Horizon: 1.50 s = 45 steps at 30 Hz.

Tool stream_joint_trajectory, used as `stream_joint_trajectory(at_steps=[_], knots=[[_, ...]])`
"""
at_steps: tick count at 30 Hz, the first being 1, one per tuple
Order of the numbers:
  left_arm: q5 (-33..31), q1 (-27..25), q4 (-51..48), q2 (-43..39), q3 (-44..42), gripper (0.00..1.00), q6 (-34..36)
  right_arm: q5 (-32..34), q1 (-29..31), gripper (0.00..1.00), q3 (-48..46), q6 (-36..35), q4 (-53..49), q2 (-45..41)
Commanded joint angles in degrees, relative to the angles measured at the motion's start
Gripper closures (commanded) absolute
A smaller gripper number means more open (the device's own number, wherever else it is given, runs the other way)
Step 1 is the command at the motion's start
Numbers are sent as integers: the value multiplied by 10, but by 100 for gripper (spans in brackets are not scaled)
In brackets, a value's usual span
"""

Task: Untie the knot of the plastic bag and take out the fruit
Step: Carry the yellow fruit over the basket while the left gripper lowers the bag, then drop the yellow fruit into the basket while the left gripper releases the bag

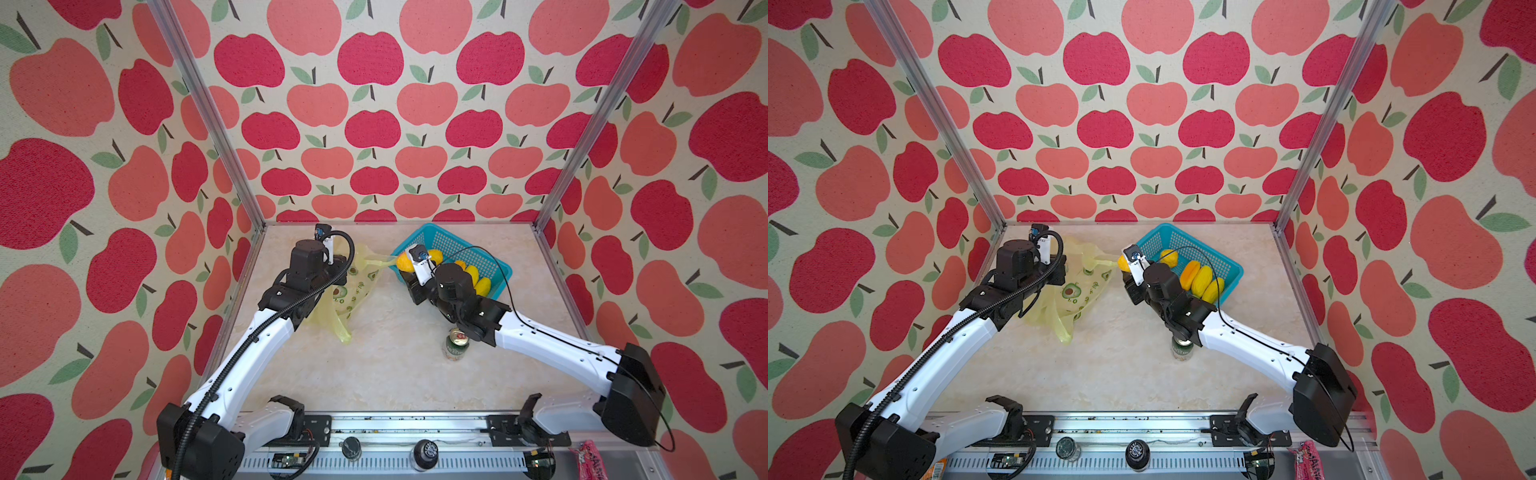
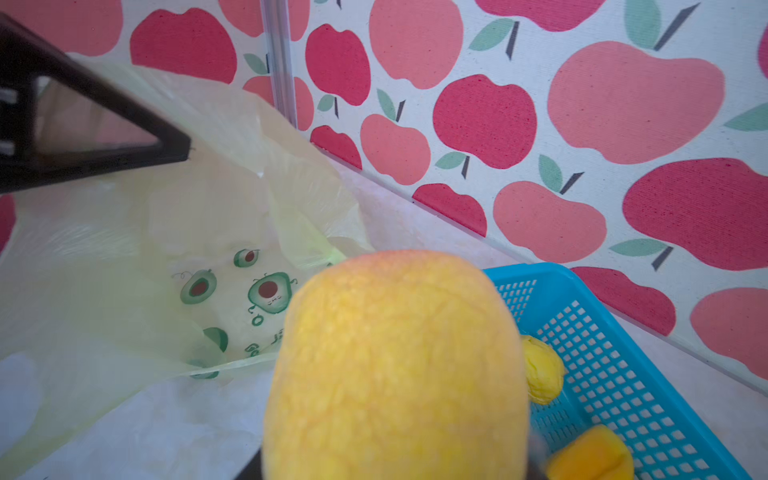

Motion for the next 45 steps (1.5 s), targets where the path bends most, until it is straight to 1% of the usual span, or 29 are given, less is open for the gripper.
stream_joint_trajectory(at_steps=[1,4,6,11,16,21,25,30,35,38,43,45], knots=[[-8,14,-1,13,6,100,-23,22,-50,76,-11,48,-42,13],[-4,30,-1,25,6,100,-35,12,-97,78,17,96,-95,51],[5,43,2,33,5,100,-42,15,-120,82,41,119,-133,82],[25,65,3,52,8,100,-57,-13,-157,82,88,156,-190,159],[36,69,9,58,8,100,-60,-43,-171,84,144,168,-244,227],[43,70,13,65,8,100,-60,-59,-175,84,185,171,-281,276],[52,70,9,76,15,100,-60,-53,-180,86,212,178,-312,307],[58,70,8,74,16,100,-60,-45,-207,86,210,188,-317,313],[62,70,9,68,13,100,-60,-65,-240,80,212,195,-318,324],[67,70,8,67,13,100,-60,-88,-254,69,223,200,-326,341],[68,70,8,62,11,100,-60,-109,-257,56,262,190,-351,381],[68,70,7,59,9,100,-59,-117,-257,44,274,190,-359,392]])
